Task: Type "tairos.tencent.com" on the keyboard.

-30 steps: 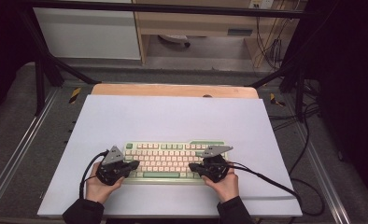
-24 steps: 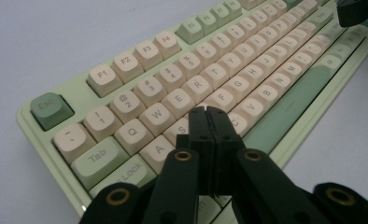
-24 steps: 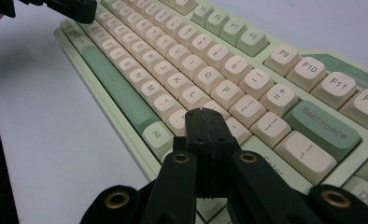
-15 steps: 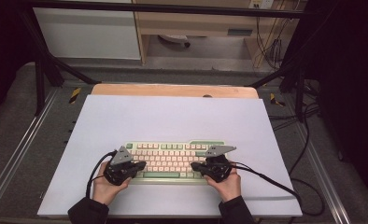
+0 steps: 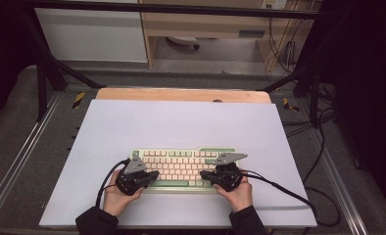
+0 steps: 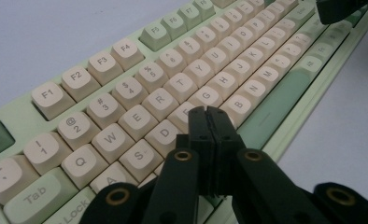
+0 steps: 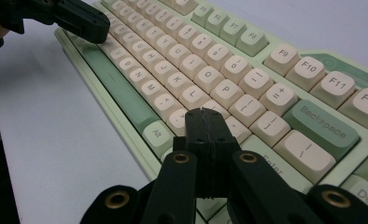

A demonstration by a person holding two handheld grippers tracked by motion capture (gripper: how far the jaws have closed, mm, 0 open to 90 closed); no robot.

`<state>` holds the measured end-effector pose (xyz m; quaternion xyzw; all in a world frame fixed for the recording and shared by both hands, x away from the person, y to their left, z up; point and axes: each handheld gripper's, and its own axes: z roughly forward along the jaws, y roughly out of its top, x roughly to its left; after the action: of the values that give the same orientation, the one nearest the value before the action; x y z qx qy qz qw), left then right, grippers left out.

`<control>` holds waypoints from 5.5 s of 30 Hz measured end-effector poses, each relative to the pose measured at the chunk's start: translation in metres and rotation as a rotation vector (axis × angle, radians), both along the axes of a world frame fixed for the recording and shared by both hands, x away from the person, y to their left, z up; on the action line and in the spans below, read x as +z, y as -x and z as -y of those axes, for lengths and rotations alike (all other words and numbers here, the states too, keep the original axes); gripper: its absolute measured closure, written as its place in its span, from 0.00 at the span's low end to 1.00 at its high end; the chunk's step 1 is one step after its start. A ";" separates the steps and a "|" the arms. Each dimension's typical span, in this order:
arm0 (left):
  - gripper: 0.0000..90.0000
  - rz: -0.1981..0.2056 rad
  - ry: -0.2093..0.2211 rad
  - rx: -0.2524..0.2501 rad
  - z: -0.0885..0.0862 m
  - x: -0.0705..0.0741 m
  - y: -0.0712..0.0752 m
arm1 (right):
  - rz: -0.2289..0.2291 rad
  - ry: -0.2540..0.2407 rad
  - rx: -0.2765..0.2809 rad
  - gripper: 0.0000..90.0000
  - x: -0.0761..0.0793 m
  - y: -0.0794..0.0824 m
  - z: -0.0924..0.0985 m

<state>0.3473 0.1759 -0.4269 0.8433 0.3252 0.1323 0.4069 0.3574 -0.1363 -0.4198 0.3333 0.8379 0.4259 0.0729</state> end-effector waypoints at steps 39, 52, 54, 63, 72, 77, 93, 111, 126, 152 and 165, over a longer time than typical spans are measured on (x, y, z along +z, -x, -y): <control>0.99 0.018 0.032 0.047 -0.028 0.007 0.003 | 0.007 -0.014 0.001 1.00 0.003 0.001 0.001; 0.99 0.021 0.045 0.083 -0.049 0.008 0.004 | 0.004 -0.023 -0.007 1.00 0.006 -0.001 -0.002; 0.99 0.020 0.047 0.084 -0.050 0.008 0.003 | 0.005 -0.022 -0.009 1.00 0.007 -0.001 -0.004; 0.99 0.022 0.050 0.085 -0.053 0.007 0.003 | 0.012 -0.022 -0.002 1.00 0.011 -0.008 -0.021; 0.99 0.023 0.052 0.087 -0.054 0.007 0.002 | 0.018 -0.016 -0.005 1.00 0.010 -0.016 -0.036; 0.99 0.020 0.050 0.087 -0.054 0.006 0.002 | 0.013 -0.017 -0.017 1.00 0.008 -0.022 -0.041; 0.99 0.020 0.050 0.086 -0.054 0.005 0.002 | -0.006 0.015 -0.052 1.00 -0.010 -0.037 -0.048; 0.99 0.018 0.046 0.084 -0.053 0.005 0.002 | 0.001 0.005 -0.035 1.00 -0.007 -0.033 -0.048; 0.99 0.016 0.048 0.085 -0.053 0.004 0.001 | 0.024 -0.002 -0.002 1.00 0.012 -0.019 -0.040; 0.99 0.016 0.045 0.082 -0.053 0.004 0.001 | -0.002 -0.008 0.051 1.00 0.000 -0.010 -0.055; 0.99 0.017 0.044 0.081 -0.052 0.004 0.001 | -0.023 -0.015 0.061 1.00 -0.013 -0.011 -0.063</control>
<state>0.3459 0.2283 -0.4227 0.8192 0.3585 0.1489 0.4222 0.3689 -0.0734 -0.4331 0.3128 0.8452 0.4306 0.0478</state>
